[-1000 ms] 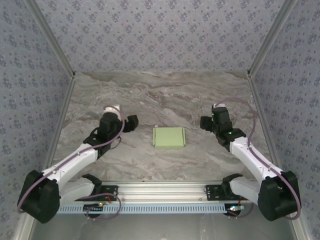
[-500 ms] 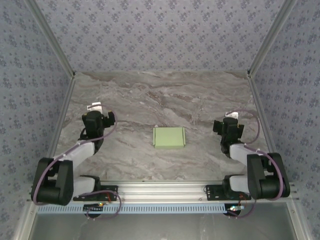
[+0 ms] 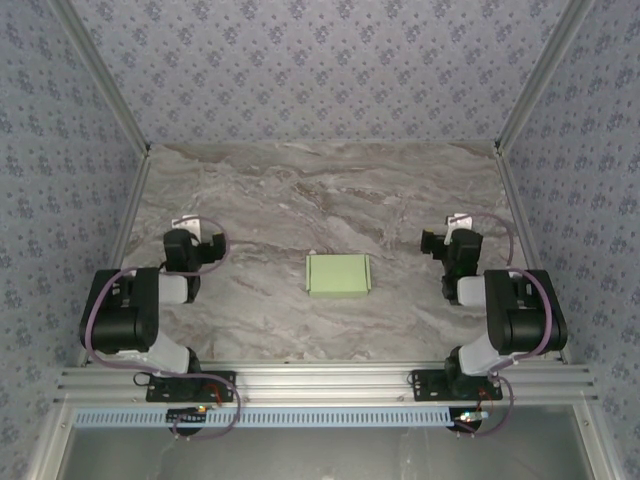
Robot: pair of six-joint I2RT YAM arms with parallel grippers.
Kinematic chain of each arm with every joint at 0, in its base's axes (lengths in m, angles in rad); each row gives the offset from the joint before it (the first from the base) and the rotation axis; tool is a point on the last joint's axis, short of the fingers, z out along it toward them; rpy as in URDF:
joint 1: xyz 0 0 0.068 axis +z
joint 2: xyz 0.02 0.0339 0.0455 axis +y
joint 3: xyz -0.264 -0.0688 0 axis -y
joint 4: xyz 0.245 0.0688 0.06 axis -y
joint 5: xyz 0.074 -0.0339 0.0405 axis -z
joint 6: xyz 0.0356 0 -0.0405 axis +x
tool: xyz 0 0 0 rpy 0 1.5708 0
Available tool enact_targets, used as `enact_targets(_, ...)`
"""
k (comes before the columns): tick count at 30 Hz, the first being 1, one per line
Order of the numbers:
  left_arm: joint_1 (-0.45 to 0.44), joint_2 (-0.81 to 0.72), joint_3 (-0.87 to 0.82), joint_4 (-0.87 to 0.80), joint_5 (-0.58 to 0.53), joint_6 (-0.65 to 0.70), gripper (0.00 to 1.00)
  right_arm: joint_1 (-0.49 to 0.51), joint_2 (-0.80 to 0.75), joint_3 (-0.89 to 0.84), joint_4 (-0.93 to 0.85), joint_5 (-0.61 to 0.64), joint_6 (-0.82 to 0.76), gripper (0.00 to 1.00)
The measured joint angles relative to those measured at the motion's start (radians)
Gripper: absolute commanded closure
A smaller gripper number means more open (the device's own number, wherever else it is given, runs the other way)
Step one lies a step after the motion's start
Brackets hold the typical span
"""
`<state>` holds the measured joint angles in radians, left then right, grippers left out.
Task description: Fold the paper box
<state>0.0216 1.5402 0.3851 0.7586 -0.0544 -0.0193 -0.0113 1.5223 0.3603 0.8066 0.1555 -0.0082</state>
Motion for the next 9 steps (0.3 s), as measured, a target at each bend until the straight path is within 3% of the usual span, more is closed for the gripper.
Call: enact_targets(9, 0.0, 0.0, 0.003, 0.011, 0.025, 0.0, 0.01, 0.0, 0.0, 0.002, -0.002, -0.018, 0.0, 0.01)
